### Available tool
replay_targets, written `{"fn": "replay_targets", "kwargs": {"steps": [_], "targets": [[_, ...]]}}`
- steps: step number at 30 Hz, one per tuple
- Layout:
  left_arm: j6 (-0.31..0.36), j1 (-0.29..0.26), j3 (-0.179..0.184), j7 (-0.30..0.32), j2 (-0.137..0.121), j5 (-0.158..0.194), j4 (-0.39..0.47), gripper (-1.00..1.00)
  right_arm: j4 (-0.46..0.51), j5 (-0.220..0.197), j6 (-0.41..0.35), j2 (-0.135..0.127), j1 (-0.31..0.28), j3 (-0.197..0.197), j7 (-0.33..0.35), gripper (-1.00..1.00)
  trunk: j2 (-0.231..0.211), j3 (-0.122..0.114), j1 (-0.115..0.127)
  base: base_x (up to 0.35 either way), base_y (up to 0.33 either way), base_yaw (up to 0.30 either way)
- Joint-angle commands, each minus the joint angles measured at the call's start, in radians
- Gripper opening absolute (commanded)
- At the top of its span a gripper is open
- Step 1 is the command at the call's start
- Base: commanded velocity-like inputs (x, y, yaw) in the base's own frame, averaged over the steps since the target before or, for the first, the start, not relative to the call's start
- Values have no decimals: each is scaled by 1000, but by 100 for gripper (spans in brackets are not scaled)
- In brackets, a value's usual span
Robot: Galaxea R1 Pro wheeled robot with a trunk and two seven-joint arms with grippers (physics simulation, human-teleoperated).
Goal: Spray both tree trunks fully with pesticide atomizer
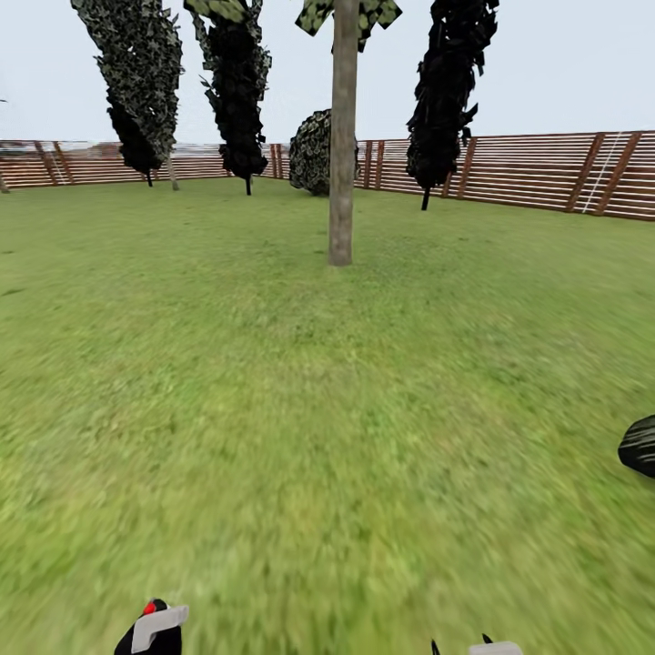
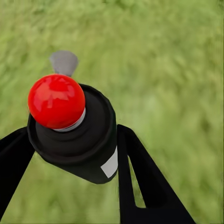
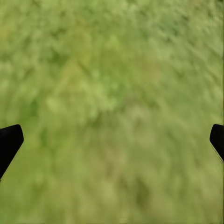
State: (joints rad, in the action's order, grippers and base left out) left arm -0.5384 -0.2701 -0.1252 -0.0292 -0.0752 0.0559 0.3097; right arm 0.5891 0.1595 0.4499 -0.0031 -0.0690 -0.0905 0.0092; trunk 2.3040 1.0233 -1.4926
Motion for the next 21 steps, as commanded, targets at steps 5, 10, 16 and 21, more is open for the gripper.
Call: {"fn": "replay_targets", "kwargs": {"steps": [5, 10, 16, 21], "targets": [[-1, 0, 0, 0, 0, 0, 0, -100, 0, 0, 0, 0, 0, 0, 0, 100, 0, 0, 0, 340, 0, 81], [-1, 0, 0, 0, 0, 0, 0, -100, 1, 0, 0, 0, 0, 0, 0, 100, 0, 0, 0, 340, 0, 142], [-1, 0, 0, 0, 0, 1, 0, -100, 0, 0, 0, 0, 0, 0, 0, 100, 0, 0, 0, 340, 0, 21], [-1, 0, -1, 0, 0, 1, 0, -100, 0, 0, 0, 0, 0, 0, 0, 100, 0, 0, 0, 340, 0, 2]]}}
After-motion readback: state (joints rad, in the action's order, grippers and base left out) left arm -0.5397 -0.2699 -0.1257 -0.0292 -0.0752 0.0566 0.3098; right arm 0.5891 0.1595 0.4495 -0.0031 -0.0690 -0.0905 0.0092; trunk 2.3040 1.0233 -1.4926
